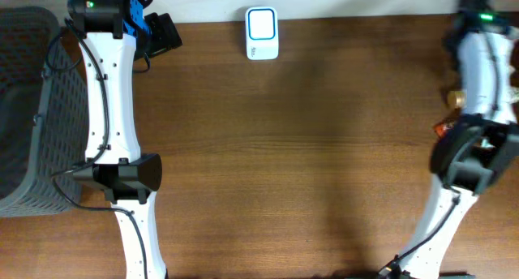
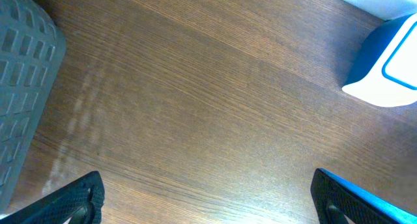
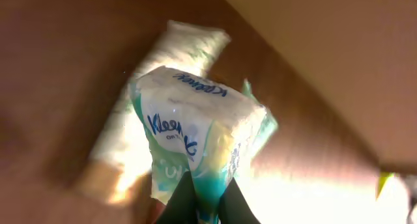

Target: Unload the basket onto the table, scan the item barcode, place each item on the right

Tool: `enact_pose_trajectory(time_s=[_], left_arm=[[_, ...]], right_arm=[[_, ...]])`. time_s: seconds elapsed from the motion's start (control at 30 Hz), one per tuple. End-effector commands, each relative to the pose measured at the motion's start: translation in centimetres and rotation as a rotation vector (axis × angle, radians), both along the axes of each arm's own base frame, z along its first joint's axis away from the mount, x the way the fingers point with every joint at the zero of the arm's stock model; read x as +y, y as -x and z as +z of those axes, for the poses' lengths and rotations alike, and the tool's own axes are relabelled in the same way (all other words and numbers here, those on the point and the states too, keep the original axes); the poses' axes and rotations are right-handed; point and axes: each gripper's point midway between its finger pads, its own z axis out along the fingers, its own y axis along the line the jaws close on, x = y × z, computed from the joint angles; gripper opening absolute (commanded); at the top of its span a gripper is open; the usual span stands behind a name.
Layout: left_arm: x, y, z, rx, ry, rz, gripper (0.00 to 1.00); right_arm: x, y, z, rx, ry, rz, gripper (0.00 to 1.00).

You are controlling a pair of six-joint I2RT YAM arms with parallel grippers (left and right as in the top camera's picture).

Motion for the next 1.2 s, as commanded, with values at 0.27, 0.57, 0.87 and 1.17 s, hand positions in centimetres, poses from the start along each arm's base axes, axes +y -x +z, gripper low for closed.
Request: enact_pose_trajectory(time_s=[0.27, 0.57, 0.87, 1.17], left_arm=[[0.2, 0.1, 0.3, -0.008, -0.011, 0.004, 0.99], [0.2, 0.1, 0.3, -0.008, -0.011, 0.004, 0.99], [0.2, 0.1, 0.3, -0.008, -0.011, 0.004, 0.99], [0.2, 0.1, 0.3, -0.008, -0.011, 0.003, 0.99]], right_arm=[[-5.6, 4.9, -3.4, -0.270, -0.402, -0.249, 0.06], [-5.9, 4.6, -3.3, -0.278, -0.393, -0.233, 0.99], [-3.7, 7.7, 3.2, -0.285, -0.389, -0.231, 0.99], [4.4, 14.0, 14.9, -0.345, -0.394, -0.136, 0.99]])
